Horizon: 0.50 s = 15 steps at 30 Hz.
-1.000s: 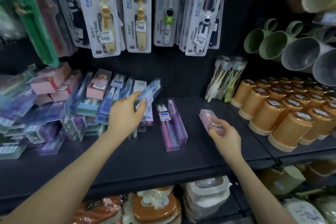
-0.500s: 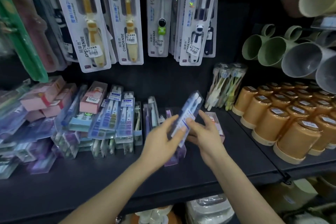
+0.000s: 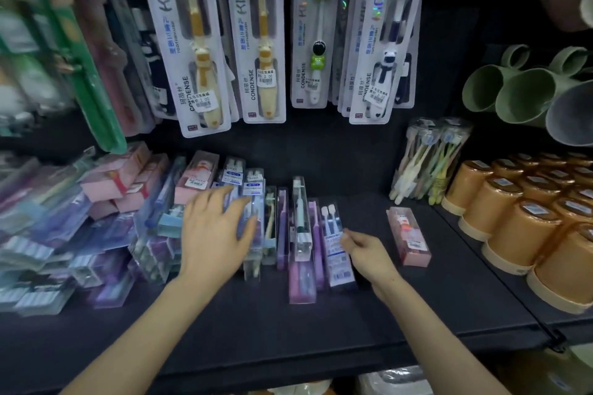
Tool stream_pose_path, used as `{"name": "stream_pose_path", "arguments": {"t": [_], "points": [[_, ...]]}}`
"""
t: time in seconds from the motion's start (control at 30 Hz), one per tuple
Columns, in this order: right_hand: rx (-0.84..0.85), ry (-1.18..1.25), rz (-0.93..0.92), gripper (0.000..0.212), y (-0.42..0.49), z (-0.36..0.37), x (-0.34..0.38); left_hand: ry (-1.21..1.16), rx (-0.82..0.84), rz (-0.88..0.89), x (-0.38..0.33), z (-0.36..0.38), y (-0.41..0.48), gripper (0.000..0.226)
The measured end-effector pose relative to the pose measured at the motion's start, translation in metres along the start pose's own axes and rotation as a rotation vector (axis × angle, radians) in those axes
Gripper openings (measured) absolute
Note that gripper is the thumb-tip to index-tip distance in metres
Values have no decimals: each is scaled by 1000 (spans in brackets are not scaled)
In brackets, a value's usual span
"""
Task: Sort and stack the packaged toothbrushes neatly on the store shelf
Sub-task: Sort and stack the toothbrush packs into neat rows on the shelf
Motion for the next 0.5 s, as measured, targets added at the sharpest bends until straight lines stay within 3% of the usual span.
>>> {"name": "stream_pose_path", "arguments": {"t": [0.13,0.23,0.33,0.5], "points": [[-15,-527,-7,47,7,3,18,105,-8,-205,40,-6,15,43],[-144,-793,-88,49,-2,4,30,151,257,-337,55,3,35,61],[-257,-752,-261,39,-18,21,48,133,282,-358,59,3,48,48],[-176,-384,-533,23,-57,74,98,-221,62,-364,68,-40,26,31]]}}
Point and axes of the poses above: each hand's wrist, its own y-axis towards the middle knuckle, its own z-axis out of the palm, x = y × z, the point moved 2 cm from there along y, towards the middle knuckle, and after that the axes turned 4 degrees about z, right-handed, at the moved point
